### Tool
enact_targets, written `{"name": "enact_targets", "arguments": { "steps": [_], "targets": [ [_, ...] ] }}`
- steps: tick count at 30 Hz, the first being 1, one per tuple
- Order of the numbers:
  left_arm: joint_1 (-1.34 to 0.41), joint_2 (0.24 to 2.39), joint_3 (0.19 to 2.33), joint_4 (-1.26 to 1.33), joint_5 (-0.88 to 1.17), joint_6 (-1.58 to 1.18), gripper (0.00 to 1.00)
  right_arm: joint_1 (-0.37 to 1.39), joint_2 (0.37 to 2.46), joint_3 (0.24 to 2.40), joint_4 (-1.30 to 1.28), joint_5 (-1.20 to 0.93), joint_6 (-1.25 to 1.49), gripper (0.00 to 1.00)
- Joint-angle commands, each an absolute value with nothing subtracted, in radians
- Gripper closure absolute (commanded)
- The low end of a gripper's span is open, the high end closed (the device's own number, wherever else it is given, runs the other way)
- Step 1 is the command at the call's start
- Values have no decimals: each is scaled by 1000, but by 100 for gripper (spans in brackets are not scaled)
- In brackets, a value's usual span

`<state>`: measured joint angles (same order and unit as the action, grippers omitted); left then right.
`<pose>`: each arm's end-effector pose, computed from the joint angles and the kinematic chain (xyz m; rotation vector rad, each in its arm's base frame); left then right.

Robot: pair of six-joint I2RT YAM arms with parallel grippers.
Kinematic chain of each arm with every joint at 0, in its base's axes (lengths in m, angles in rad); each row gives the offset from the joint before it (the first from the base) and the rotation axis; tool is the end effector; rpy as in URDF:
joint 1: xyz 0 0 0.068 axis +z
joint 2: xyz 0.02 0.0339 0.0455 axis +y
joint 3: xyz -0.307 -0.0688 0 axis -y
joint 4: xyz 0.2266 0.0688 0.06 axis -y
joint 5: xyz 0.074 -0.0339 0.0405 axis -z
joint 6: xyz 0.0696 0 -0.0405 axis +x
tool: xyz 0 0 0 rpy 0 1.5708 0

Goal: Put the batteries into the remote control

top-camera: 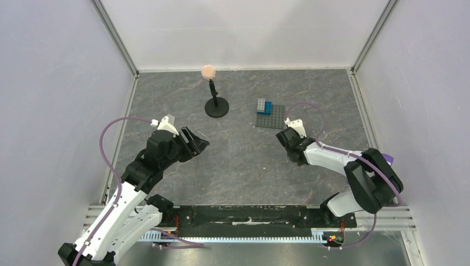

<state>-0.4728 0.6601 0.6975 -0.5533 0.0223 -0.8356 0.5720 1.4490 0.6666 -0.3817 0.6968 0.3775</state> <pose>0.1120 -0.0590 0.2994 -0.3815 2.1590 -0.7965 0.2227 0.0902 0.1840 -0.0545 2.4237 -0.5531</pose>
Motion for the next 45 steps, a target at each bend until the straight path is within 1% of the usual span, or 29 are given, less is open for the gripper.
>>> {"name": "enact_targets", "arguments": {
  "steps": [1, 5, 9, 12, 13, 14, 17, 18, 19, 20, 23, 27, 32, 36, 38, 45],
  "targets": [
    [-473, 643, 724, -545, -22, -816, 30, 569, 1468, 692, -395, 693, 382, 72],
    [-473, 640, 721, -544, -21, -818, 30, 568, 1459, 695, -380, 598, 395, 65],
    [-472, 639, 721, -553, -22, -819, 30, 565, 1420, 695, -371, 519, 409, 54],
    [-473, 643, 731, -583, -35, -825, 30, 554, 1347, 695, -369, 480, 418, 41],
    [-472, 646, 737, -598, -43, -829, 29, 552, 1319, 695, -367, 470, 420, 35],
    [-472, 651, 749, -618, -44, -825, 29, 550, 1282, 694, -368, 466, 421, 30],
    [-473, 676, 792, -694, -44, -790, 25, 542, 1162, 691, -377, 457, 415, 17],
    [-472, 682, 808, -719, -54, -784, 24, 541, 1122, 689, -380, 457, 413, 9],
    [-472, 686, 818, -743, -63, -775, 24, 539, 1072, 689, -385, 460, 410, 4],
    [-472, 686, 825, -763, -76, -767, 23, 538, 1032, 691, -392, 464, 408, 2],
    [-471, 674, 845, -833, -136, -764, 23, 538, 888, 711, -433, 503, 403, 2],
    [-473, 636, 877, -909, -154, -751, 22, 538, 693, 771, -521, 624, 403, 2],
    [-473, 525, 914, -1001, -168, -736, 22, 538, 510, 871, -606, 732, 409, 2],
    [-473, 406, 945, -1060, -180, -736, 21, 538, 432, 971, -678, 782, 418, 2],
    [-473, 363, 983, -1077, -146, -701, 21, 538, 401, 1018, -699, 799, 416, 2],
    [-472, 275, 1077, -1135, -168, -695, 21, 538, 364, 1117, -731, 810, 399, 2]
  ]
}}
